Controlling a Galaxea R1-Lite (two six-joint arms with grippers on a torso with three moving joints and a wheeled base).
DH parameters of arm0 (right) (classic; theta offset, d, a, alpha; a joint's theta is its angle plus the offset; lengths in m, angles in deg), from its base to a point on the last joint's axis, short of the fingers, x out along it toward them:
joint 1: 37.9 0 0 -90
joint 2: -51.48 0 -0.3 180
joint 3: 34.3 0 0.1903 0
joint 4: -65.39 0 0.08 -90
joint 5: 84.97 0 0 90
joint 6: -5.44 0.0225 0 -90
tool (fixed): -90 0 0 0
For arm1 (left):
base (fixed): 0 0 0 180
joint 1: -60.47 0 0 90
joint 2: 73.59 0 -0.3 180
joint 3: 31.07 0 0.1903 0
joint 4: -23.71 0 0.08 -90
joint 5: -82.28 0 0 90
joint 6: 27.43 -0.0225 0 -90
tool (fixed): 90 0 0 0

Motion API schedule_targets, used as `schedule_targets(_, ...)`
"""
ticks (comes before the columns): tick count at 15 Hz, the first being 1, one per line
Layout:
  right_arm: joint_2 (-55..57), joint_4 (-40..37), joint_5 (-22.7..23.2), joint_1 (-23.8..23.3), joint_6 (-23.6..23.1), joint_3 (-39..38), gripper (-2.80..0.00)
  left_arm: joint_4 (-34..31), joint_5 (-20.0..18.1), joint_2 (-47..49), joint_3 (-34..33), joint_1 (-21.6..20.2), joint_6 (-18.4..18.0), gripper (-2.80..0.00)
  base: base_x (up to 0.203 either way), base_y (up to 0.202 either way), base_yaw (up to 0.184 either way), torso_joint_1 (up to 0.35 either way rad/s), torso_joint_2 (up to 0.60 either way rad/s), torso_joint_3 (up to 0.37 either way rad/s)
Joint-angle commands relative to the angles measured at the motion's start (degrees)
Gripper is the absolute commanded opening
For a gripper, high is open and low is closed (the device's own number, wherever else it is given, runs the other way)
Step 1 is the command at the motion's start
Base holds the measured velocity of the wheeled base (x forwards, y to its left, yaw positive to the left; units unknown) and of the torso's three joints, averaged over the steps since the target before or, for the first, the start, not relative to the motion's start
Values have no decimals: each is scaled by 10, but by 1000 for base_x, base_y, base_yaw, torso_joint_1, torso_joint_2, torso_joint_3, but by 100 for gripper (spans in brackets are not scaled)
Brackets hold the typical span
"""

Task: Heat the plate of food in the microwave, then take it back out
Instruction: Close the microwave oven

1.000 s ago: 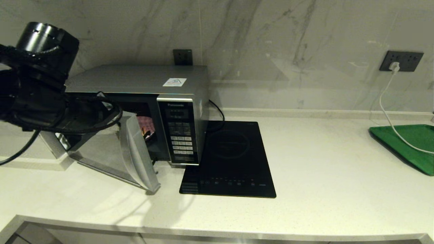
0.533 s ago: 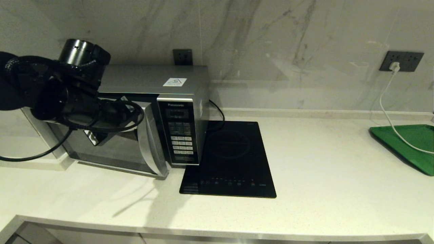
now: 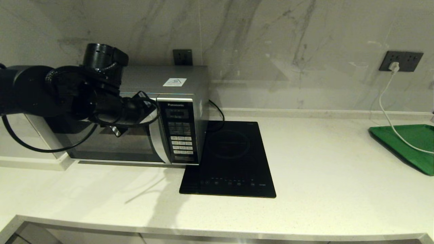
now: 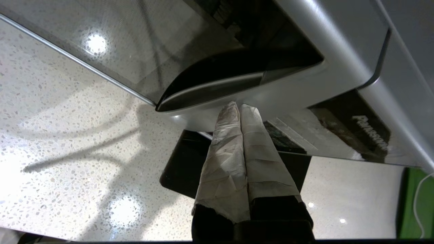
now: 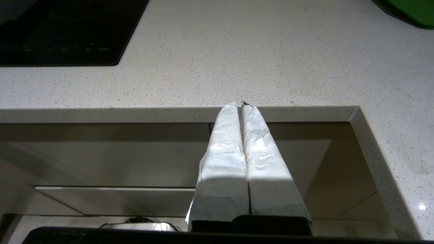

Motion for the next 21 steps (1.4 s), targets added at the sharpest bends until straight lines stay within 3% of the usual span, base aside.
schedule_targets(1,0,-1,-1,0,0,0,-280,0,2,17,1,-9,1,-280,0,0,0,0,0,0)
schedule_targets(5,0,-1,0,0,0,0,-280,-5,1,-1,-12,-15,-2,-280,0,0,0,0,0,0)
schedule_targets(8,0,-1,0,0,0,0,-280,-6,-2,-65,-76,-9,-11,-280,0,0,0,0,0,0)
schedule_targets(11,0,-1,-1,0,0,0,-280,-4,-6,-118,-179,24,-62,-280,0,0,0,0,0,0)
schedule_targets(15,0,-1,0,0,0,0,-280,49,14,-157,-305,120,-162,-280,0,0,0,0,0,0)
schedule_targets(17,0,-1,0,0,0,0,-280,87,46,-128,-313,149,-178,-280,0,0,0,0,0,0)
schedule_targets(21,0,-1,0,0,0,0,-280,151,82,-23,-315,162,-166,-280,0,0,0,0,0,0)
